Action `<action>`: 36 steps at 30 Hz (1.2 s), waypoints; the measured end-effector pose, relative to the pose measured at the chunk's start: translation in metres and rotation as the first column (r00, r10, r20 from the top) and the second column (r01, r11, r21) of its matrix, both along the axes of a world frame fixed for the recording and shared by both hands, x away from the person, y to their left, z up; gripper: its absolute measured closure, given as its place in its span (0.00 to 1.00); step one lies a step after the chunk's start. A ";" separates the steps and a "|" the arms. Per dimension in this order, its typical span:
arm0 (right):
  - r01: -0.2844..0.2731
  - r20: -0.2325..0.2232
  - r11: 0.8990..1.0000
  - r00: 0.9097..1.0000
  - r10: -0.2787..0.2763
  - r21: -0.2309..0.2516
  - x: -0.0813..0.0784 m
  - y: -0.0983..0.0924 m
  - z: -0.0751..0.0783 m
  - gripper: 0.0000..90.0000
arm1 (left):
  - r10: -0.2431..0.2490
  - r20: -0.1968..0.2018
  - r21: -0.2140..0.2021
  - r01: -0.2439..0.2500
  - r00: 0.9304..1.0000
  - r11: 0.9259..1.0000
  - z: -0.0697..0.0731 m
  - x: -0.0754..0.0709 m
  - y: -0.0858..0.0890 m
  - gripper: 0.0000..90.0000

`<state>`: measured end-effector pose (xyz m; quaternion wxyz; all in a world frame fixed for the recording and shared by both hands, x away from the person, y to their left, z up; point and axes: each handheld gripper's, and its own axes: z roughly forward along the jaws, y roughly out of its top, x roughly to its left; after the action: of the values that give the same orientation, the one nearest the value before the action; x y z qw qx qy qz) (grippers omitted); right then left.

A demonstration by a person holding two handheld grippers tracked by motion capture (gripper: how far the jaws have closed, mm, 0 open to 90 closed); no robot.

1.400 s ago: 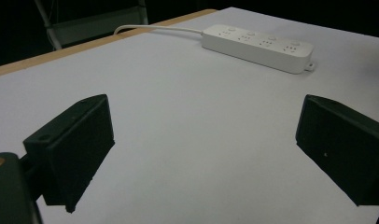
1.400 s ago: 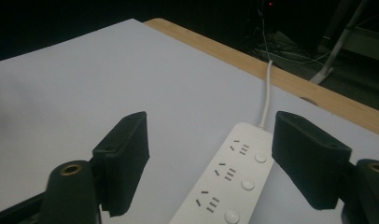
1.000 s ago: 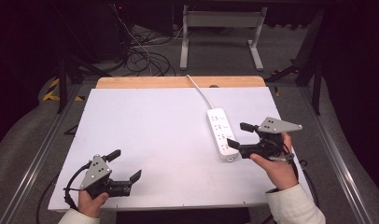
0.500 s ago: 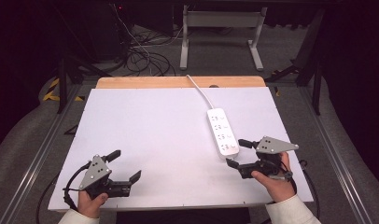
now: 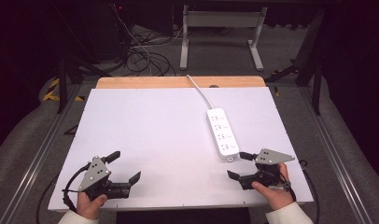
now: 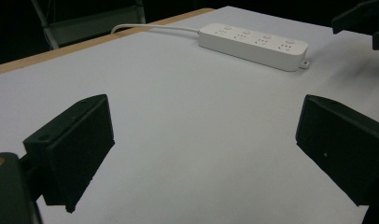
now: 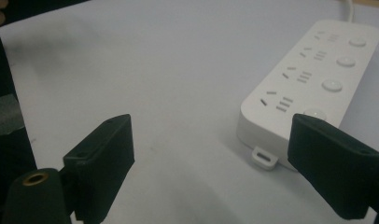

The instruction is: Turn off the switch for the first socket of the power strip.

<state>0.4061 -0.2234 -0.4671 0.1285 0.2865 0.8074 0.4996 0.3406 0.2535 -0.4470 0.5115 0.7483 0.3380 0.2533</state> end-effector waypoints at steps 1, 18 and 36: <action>0.002 -0.008 1.000 1.000 -0.002 -0.010 -0.001 0.000 -0.003 0.16 | -0.002 0.003 0.004 0.002 1.000 1.000 0.000 0.000 0.001 0.05; 0.031 0.037 0.998 0.999 -0.030 -0.046 -0.007 -0.001 -0.009 0.17 | 0.004 -0.001 0.001 -0.004 1.000 1.000 -0.001 0.000 0.002 0.05; 0.032 0.054 0.999 0.998 -0.030 -0.038 -0.008 -0.002 -0.007 0.17 | 0.008 -0.002 0.000 -0.008 1.000 1.000 -0.001 0.000 0.001 0.05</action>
<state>0.3984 -0.2250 -0.4737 0.1635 0.2831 0.8086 0.4892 0.3406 0.2541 -0.4481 0.5102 0.7471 0.3416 0.2546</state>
